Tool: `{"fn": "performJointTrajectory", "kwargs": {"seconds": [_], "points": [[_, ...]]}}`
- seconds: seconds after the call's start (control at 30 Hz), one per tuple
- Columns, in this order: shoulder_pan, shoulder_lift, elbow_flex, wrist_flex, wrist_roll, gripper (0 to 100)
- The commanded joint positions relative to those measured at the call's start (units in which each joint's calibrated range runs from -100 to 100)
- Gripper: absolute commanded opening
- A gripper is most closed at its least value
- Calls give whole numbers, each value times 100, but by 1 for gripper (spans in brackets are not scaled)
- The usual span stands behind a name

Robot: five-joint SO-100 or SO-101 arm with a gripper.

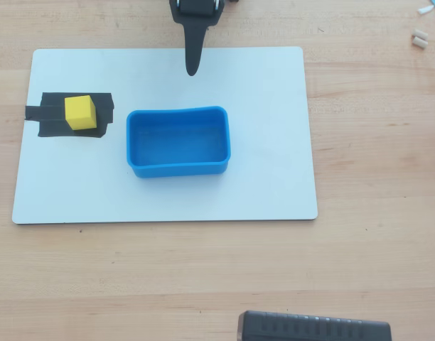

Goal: Pick up yellow cube and drop it in the blue rectangular bin

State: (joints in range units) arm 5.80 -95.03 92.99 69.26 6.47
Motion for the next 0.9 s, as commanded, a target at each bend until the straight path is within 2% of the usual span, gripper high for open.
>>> {"fn": "performJointTrajectory", "kwargs": {"seconds": [0.0,0.37,0.57,0.87], "points": [[12,-126,1,-47,44,0],[-48,-126,-44,-22,44,0],[-125,-107,-953,308,122,0],[12,1593,-2780,812,352,0]]}}
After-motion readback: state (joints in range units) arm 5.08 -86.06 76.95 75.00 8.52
